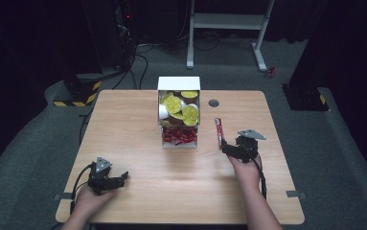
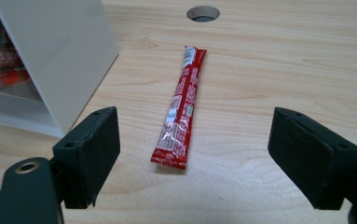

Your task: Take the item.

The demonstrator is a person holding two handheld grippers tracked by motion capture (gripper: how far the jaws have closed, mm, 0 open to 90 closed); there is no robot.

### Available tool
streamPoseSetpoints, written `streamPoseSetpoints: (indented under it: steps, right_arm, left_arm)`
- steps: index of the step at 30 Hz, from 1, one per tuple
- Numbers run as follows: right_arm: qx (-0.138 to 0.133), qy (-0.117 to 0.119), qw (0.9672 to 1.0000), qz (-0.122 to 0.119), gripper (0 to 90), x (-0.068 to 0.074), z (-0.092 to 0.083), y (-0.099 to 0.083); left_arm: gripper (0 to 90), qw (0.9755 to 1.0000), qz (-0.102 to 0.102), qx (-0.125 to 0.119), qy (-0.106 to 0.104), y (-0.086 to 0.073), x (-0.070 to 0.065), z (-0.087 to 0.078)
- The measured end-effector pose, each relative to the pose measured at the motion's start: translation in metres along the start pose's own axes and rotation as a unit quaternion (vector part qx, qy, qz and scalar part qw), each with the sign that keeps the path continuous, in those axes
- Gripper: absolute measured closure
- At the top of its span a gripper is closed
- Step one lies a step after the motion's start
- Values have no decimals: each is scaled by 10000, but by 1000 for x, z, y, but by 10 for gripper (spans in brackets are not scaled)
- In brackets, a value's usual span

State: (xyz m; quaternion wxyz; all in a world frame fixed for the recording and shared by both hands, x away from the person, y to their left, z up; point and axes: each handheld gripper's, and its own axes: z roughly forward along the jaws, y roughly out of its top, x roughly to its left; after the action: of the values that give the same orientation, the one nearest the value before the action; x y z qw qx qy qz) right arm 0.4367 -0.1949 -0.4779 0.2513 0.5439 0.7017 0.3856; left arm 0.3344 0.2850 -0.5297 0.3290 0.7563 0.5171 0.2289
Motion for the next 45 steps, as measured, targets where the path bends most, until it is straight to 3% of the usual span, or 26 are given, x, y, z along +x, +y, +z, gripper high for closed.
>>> streamPoseSetpoints:
  steps: [11, 17, 25, 29, 30, 32, 34, 39, 45]
  right_arm:
    - [-123, 206, 9997, 51, 144, -6, -32, -15]
    - [-53, 243, 9997, -53, 137, -5, -41, -31]
    - [317, 233, 9988, -306, 114, -5, -41, -64]
    - [738, 273, 9963, -353, 118, -4, -37, -79]
    - [844, 213, 9950, -493, 121, -3, -36, -83]
    - [905, 148, 9934, -694, 103, 1, -37, -84]
    - [908, 175, 9936, -654, 107, 5, -37, -84]
    - [857, -27, 9948, -555, 109, 11, -36, -85]
    - [895, 1, 9946, -516, 105, 12, -35, -84]
  left_arm:
    - [157, 10000, -5, -2, -1, 0, 0, 0]
    - [157, 10000, -5, -1, -1, 0, 0, 0]
    - [157, 10000, -4, -1, -1, 0, 0, 0]
    - [157, 10000, -4, 0, -2, 0, 0, 0]
    - [157, 10000, 11, 0, 3, 0, 0, 0]
    - [157, 10000, 8, -2, 1, 0, 0, 0]
    - [157, 10000, -18, -22, 5, 0, 0, 0]
    - [158, 10000, -13, -30, 5, 0, 0, 0]
    - [161, 10000, -36, -25, 13, -1, 0, -1]
